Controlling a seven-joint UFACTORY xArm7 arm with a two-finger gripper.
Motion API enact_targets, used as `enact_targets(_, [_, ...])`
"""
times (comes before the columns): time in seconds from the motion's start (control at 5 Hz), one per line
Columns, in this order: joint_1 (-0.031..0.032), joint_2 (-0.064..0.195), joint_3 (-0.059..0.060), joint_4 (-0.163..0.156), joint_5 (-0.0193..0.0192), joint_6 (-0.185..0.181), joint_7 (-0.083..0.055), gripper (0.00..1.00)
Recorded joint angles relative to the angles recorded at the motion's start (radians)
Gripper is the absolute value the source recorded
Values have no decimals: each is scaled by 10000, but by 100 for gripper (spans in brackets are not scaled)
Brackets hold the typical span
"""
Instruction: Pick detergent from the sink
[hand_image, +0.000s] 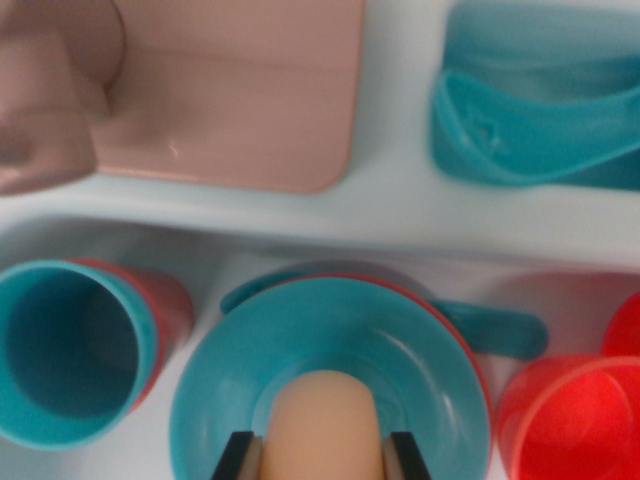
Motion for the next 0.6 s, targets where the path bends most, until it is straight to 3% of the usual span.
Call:
enact_targets(0.2, [3, -118, -1, 315, -11, 433, 6, 100])
enact_targets(0.4, [3, -118, -1, 315, -11, 433, 6, 100])
enact_targets(0.6, [7, -242, -1, 645, -23, 887, 13, 100])
